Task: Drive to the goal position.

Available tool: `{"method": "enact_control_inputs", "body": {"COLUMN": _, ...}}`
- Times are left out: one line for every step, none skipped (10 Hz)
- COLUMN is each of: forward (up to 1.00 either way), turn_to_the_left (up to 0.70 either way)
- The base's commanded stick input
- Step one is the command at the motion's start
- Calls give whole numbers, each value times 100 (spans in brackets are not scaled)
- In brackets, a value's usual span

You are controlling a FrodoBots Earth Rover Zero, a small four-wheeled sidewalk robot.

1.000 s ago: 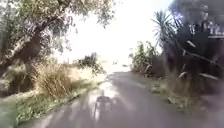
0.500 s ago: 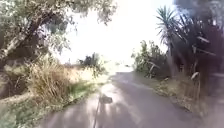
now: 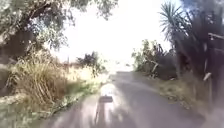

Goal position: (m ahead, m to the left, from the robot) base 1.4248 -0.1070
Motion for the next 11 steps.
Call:
{"method": "enact_control_inputs", "body": {"forward": 70, "turn_to_the_left": -35}}
{"method": "enact_control_inputs", "body": {"forward": 70, "turn_to_the_left": -35}}
{"method": "enact_control_inputs", "body": {"forward": 70, "turn_to_the_left": -35}}
{"method": "enact_control_inputs", "body": {"forward": 70, "turn_to_the_left": -35}}
{"method": "enact_control_inputs", "body": {"forward": 70, "turn_to_the_left": -35}}
{"method": "enact_control_inputs", "body": {"forward": 70, "turn_to_the_left": -35}}
{"method": "enact_control_inputs", "body": {"forward": 70, "turn_to_the_left": -35}}
{"method": "enact_control_inputs", "body": {"forward": 70, "turn_to_the_left": 0}}
{"method": "enact_control_inputs", "body": {"forward": 70, "turn_to_the_left": 0}}
{"method": "enact_control_inputs", "body": {"forward": 70, "turn_to_the_left": 0}}
{"method": "enact_control_inputs", "body": {"forward": 70, "turn_to_the_left": 0}}
